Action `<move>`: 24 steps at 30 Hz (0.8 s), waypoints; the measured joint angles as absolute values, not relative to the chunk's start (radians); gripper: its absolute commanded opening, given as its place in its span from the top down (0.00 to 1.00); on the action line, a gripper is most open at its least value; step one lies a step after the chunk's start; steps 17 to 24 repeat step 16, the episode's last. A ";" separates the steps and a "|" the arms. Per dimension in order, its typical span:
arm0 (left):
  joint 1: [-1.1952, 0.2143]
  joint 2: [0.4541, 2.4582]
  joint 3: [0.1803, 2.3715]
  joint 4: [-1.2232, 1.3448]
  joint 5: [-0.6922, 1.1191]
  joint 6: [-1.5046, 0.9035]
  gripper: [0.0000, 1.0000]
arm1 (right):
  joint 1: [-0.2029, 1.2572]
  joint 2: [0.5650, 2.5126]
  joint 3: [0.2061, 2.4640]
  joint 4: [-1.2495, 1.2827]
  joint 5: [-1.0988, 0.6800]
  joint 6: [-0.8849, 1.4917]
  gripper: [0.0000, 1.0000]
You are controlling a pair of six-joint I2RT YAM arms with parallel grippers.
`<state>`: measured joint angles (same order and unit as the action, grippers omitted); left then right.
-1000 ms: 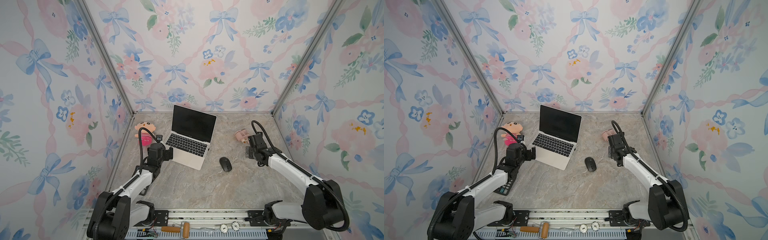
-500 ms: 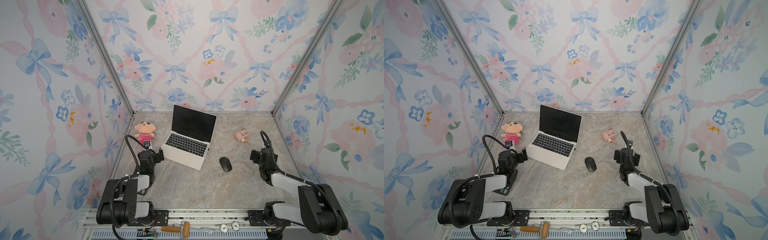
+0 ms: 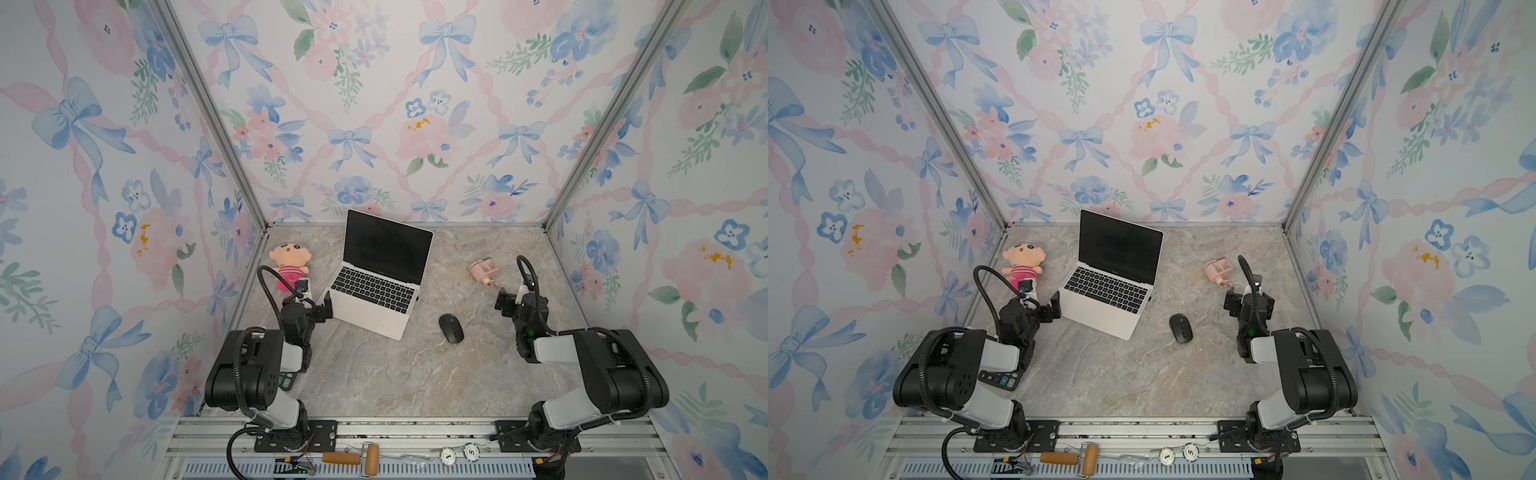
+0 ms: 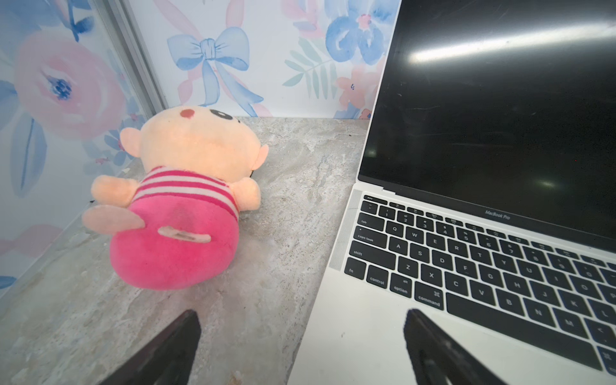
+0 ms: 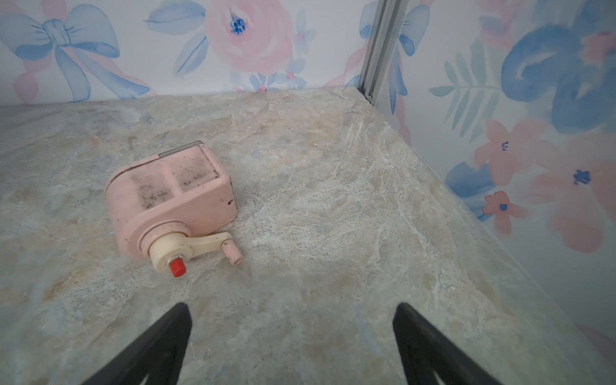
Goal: Insert the wireless mouse receiver into the laptop
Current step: Reset both arms
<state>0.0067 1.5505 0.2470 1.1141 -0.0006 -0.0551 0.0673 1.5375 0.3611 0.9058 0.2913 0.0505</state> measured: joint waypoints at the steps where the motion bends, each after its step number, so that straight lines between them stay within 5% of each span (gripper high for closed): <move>1: 0.007 1.551 0.247 1.113 0.000 -0.054 0.02 | 0.068 1.538 0.364 0.905 0.291 0.047 0.04; 24: 0.006 1.551 0.247 1.113 0.001 -0.047 0.02 | 0.084 1.538 0.365 0.894 0.299 0.029 0.04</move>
